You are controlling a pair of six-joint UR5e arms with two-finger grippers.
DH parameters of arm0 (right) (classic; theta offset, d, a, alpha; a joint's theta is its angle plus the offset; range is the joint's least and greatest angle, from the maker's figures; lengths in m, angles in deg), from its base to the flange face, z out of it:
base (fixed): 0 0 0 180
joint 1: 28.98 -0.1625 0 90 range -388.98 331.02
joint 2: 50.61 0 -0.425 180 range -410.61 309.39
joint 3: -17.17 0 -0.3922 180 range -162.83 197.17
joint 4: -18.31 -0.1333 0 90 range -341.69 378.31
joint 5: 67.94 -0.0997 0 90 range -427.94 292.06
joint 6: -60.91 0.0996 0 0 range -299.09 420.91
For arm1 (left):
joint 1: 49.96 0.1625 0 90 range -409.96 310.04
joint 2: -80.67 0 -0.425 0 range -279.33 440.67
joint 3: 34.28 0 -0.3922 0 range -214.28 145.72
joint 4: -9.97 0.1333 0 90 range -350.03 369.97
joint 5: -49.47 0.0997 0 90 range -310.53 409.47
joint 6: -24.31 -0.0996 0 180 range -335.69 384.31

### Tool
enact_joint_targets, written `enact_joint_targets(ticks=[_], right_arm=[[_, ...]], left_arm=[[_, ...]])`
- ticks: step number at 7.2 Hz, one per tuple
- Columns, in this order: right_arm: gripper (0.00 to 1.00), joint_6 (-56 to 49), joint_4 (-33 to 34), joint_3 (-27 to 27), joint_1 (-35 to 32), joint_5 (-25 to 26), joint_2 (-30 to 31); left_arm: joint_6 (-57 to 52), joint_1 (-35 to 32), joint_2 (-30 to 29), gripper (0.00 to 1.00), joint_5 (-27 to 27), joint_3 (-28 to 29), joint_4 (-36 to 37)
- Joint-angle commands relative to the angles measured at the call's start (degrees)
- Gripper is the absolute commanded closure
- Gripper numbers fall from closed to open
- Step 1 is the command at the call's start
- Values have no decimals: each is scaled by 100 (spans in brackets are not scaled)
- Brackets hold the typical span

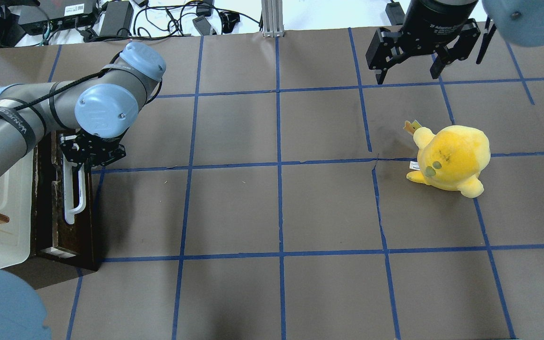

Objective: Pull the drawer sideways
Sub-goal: 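Pull the handle with the left gripper, sliding the drawer out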

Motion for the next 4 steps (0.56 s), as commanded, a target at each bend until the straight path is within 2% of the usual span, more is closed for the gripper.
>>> enact_joint_targets(ticks=[1, 4], right_arm=[[0, 0, 0, 0, 0, 0, 0], [0, 0, 0, 0, 0, 0, 0]], left_arm=[[107, -79, -16, 100, -3, 15, -48], [229, -132, -33, 100, -47, 112, -162]])
